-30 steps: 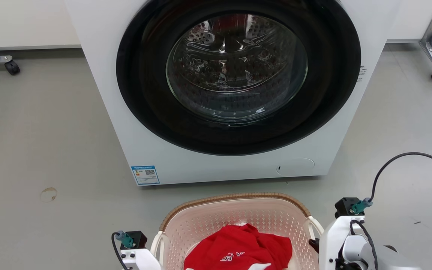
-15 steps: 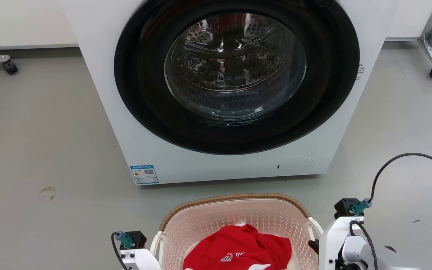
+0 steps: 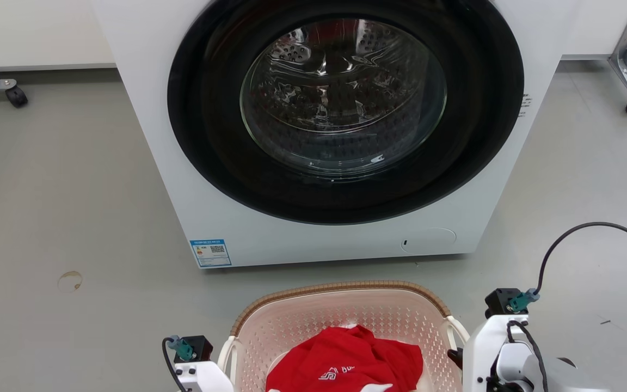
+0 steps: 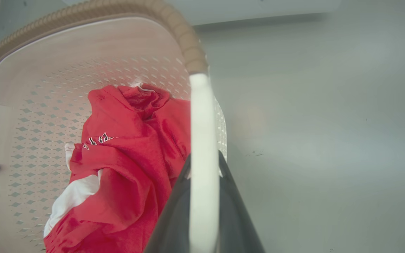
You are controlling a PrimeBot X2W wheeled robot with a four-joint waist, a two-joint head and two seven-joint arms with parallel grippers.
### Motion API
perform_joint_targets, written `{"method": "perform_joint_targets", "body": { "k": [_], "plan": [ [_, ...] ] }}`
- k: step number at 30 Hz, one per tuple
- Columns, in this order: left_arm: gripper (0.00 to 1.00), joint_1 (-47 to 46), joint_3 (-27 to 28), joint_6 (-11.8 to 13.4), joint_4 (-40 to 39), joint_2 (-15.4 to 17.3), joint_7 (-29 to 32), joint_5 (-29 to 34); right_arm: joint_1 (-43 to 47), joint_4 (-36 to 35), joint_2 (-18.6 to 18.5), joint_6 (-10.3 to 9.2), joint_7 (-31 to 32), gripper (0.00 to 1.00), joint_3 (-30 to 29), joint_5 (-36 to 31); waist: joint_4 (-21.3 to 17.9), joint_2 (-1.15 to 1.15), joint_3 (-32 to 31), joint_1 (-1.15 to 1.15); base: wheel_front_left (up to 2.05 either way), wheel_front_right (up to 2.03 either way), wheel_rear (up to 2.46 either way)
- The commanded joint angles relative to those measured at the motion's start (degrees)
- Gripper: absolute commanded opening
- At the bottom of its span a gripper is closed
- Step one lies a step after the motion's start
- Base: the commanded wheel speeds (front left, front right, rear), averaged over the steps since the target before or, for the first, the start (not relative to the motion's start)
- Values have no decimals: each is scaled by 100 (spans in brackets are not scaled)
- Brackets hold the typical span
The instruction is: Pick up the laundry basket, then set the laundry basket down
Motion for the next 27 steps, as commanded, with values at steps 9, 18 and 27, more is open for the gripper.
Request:
{"method": "perform_joint_targets", "body": {
  "k": [9,18,27],
  "plan": [
    [0,-54,101,255,160,705,-20,-32,-194,212,-514,-21,-74,0,-16,15,28,0,0,0,0,0,0],
    [0,-64,65,273,160,715,-25,-49,-211,213,-514,-21,-92,0,-7,-11,41,0,-10,0,0,0,0],
    [0,-64,38,274,160,715,-23,-73,-201,209,-514,-21,-80,0,-2,-24,43,0,-4,0,0,0,0]
  ]
}}
